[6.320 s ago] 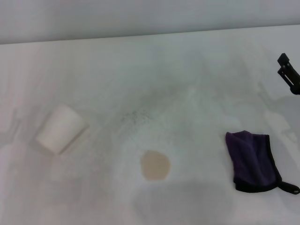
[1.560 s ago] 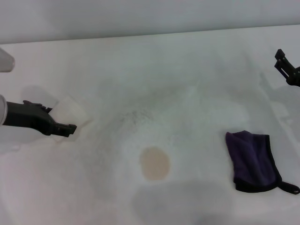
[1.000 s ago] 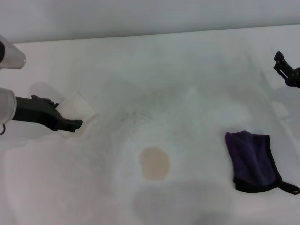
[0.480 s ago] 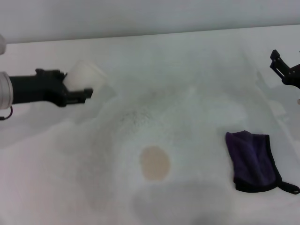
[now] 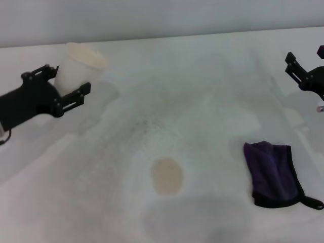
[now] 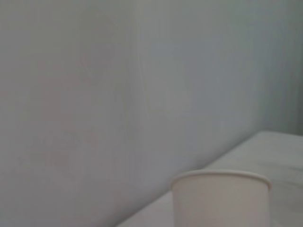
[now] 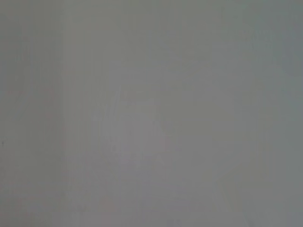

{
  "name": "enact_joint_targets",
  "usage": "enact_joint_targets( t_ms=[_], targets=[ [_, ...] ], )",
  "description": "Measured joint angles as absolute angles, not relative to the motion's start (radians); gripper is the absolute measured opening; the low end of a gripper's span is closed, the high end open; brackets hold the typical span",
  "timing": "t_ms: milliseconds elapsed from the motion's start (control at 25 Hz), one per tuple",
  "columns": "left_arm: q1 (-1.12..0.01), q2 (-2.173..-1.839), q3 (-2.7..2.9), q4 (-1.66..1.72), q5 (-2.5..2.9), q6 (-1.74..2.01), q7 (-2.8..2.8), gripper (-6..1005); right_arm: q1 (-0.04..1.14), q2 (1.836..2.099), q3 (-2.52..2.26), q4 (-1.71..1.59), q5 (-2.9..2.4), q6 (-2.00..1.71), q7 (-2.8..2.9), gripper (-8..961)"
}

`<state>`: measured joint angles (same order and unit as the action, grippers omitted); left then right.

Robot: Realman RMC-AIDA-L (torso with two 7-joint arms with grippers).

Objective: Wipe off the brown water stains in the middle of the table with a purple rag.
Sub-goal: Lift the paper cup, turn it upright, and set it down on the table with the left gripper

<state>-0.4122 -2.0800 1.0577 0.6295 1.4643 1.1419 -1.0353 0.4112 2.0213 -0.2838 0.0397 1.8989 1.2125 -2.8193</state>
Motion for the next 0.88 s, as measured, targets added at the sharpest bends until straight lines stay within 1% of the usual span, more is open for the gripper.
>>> enact_joint_targets(
  t_ms=[160,440,640,880],
  targets=[
    [-0.384,-2.084,1.059,0.478,1.296,1.202,-0.785,709,0.41,2.022,-0.303,0.041,1.899,1.213,-2.82,875],
    [-0.384,-2.086,1.058,0.221,1.113,1.279,-0.472,708,0.401,2.019,-0.325,0.038,1.899,1.207,-2.821,873],
    [-0.383,-2.087,1.053,0.134,1.085,1.267,-0.44,708,0.388,2.016,-0.322,0.037,1.899,1.235,-2.817,872],
    [-0.373,-2.088,1.057,0.11,1.081,1.259,-0.454,708,0.385,2.016,-0.326,0.037,1.899,1.227,-2.816,874]
  ],
)
